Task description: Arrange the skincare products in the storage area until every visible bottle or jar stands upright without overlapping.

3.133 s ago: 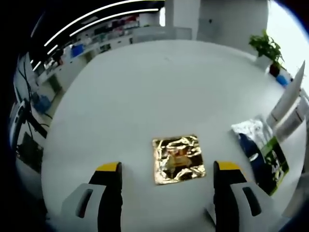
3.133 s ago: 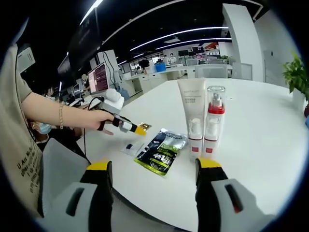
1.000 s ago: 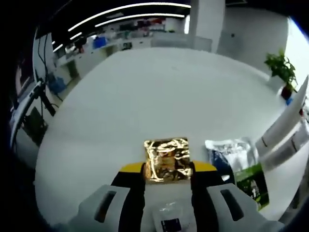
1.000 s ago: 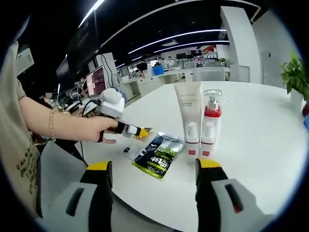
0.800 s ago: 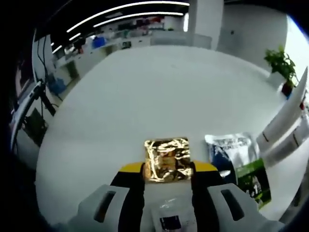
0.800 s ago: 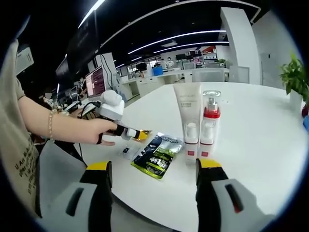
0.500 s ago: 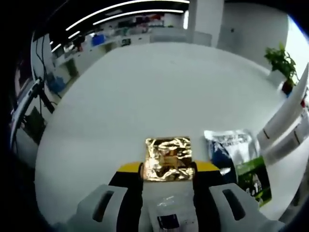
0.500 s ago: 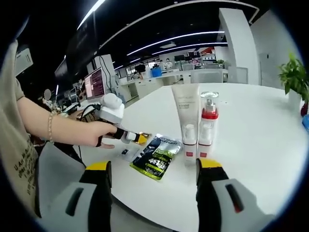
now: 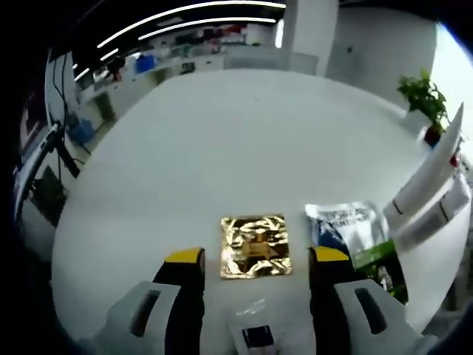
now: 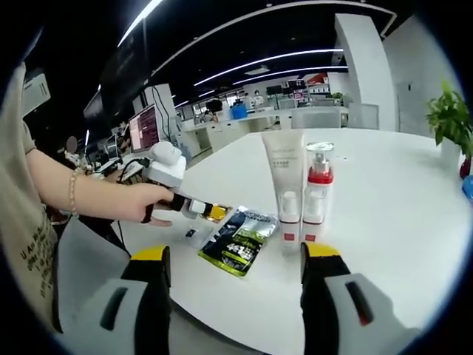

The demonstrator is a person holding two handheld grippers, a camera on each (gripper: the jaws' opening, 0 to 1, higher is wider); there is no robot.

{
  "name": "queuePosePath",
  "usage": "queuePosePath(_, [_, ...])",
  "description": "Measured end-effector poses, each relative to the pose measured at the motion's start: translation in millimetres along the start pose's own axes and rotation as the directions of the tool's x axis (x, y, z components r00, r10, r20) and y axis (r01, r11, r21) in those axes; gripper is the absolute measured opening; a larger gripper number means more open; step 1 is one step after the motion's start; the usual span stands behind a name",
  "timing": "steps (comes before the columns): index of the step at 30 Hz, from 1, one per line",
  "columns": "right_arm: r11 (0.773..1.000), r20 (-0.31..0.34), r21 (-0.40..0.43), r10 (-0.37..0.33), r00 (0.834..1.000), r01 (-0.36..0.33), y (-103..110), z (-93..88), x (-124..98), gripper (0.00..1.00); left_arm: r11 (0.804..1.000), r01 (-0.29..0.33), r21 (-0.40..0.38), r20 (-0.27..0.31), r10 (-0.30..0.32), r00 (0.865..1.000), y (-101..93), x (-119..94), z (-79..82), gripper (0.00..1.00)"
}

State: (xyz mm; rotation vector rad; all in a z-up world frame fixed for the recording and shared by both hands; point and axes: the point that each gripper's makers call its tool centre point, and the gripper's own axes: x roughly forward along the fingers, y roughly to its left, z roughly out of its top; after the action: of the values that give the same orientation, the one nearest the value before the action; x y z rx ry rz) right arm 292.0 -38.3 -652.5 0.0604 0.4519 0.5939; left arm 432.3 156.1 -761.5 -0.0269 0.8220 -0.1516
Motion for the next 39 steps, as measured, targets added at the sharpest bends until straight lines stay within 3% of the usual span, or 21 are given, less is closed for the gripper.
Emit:
queuePosePath(3, [1.0, 0.004, -0.001, -0.004, 1.0, 0.004, 0, 0.7, 0, 0.72, 0.999, 0.04, 0.026, 0.035, -0.041, 0.999, 2.9, -11, 6.8, 0.67])
queuePosePath(10, [1.0, 0.02, 0.003, -0.021, 1.0, 0.021, -4, 3.1, -2, 0.76, 0.996, 0.072, 0.053, 0.083, -0.076, 0.994, 16.0, -36, 14.0, 0.78])
queuePosePath(16, [0.999, 0.034, 0.007, -0.036, 0.999, 0.036, -7, 5.1, -3, 0.79, 0.986, 0.148, 0.07, 0.139, -0.157, 0.978, 21.8, -64, 17.0, 0.87])
queuePosePath(21, [0.999, 0.044, 0.001, -0.05, 0.998, 0.05, -8, 6.4, -5, 0.83, 0.978, 0.192, 0.077, 0.171, -0.203, 0.964, 31.1, -88, 10.3, 0.95])
queuePosePath(30, [0.997, 0.069, 0.005, -0.074, 0.995, 0.074, -13, 10.0, -7, 0.89, 0.965, 0.248, 0.091, 0.232, -0.262, 0.937, 58.0, -140, -3.5, 0.97])
queuePosePath(36, [0.996, 0.077, 0.0, -0.089, 0.993, 0.089, -15, 11.7, -7, 0.94, 0.968, 0.226, 0.107, 0.26, -0.247, 0.934, 76.3, -158, -12.5, 0.97])
queuePosePath(39, [0.995, 0.081, 0.001, -0.096, 0.992, 0.096, -16, 12.3, -7, 0.98, 0.969, 0.233, 0.086, 0.299, -0.248, 0.921, 82.8, -165, -14.2, 0.97])
